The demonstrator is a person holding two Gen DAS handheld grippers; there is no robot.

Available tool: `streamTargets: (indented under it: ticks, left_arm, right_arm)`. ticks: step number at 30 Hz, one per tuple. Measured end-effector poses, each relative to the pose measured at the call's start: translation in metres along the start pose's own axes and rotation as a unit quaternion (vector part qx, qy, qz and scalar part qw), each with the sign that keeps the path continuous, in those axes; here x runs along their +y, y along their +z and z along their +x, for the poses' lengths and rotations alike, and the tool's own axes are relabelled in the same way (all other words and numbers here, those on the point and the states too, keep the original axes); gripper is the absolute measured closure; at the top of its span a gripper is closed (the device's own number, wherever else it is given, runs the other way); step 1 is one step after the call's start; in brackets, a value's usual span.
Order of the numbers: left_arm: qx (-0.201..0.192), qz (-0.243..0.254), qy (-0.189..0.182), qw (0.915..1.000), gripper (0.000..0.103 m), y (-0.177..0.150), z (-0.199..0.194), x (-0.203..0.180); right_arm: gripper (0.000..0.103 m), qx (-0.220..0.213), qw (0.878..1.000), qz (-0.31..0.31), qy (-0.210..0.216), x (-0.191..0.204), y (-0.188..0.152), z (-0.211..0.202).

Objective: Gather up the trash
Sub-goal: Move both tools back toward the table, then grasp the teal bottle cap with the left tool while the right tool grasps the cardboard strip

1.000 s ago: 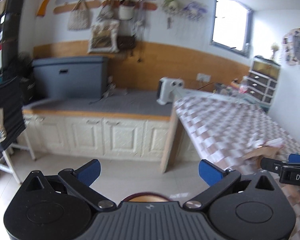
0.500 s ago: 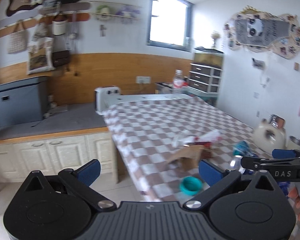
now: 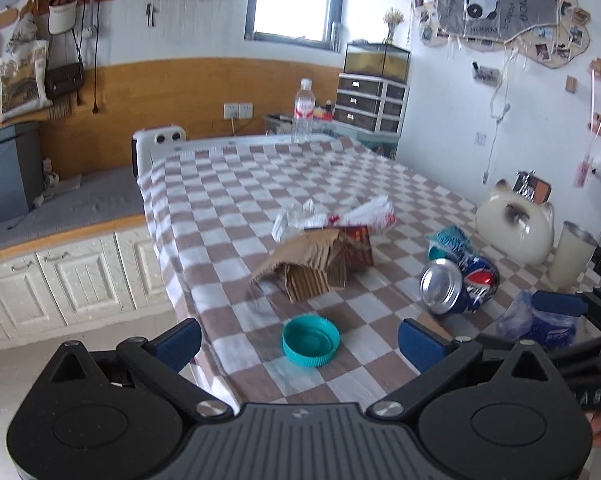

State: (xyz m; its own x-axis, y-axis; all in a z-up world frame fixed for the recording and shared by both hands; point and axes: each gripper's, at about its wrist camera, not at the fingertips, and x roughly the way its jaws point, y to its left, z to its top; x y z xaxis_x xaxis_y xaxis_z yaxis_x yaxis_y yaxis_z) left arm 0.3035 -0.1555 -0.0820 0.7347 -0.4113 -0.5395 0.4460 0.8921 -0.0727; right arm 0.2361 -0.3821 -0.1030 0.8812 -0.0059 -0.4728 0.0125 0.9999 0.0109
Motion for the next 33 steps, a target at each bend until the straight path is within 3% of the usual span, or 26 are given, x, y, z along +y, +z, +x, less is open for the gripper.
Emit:
streamTargets:
  ticks: [6, 8, 10, 15, 17, 18, 28, 33]
  left_arm:
    - [0.014, 0.006, 0.004, 0.9999, 0.0, -0.007, 0.019, 0.002]
    - [0.018, 0.012, 0.004, 0.9998, 0.0, -0.007, 0.025, 0.001]
    - [0.023, 0.023, 0.007, 0.9994, 0.0, -0.008, 0.032, -0.001]
    - [0.028, 0.046, -0.001, 0.9985, 0.0, -0.012, 0.045, -0.009]
    - [0.032, 0.055, 0.0, 0.998, 0.0, -0.014, 0.052, -0.012]
    - [0.034, 0.055, 0.005, 0.9979, 0.0, -0.016, 0.055, -0.013]
    - [0.038, 0.057, -0.028, 0.9973, 0.0, -0.022, 0.078, -0.02]
    - [0.04, 0.066, -0.026, 0.9967, 0.03, -0.024, 0.085, -0.025]
  right_arm:
    - [0.001, 0.026, 0.999, -0.039, -0.016, 0.003, -0.013, 0.027]
    - [0.023, 0.037, 0.999, -0.033, -0.01, 0.001, -0.014, 0.037]
    - [0.033, 0.054, 0.998, -0.018, 0.002, -0.003, -0.015, 0.047]
    - [0.046, 0.073, 0.997, -0.013, 0.007, -0.004, -0.021, 0.065]
    - [0.071, 0.075, 0.997, -0.007, 0.013, -0.006, -0.023, 0.068]
    - [0.074, 0.071, 0.997, 0.0, 0.018, -0.008, -0.024, 0.069]
    - [0.077, 0.065, 0.997, -0.004, 0.033, -0.01, -0.024, 0.071]
    - [0.077, 0.066, 0.997, -0.006, 0.031, -0.01, -0.024, 0.071]
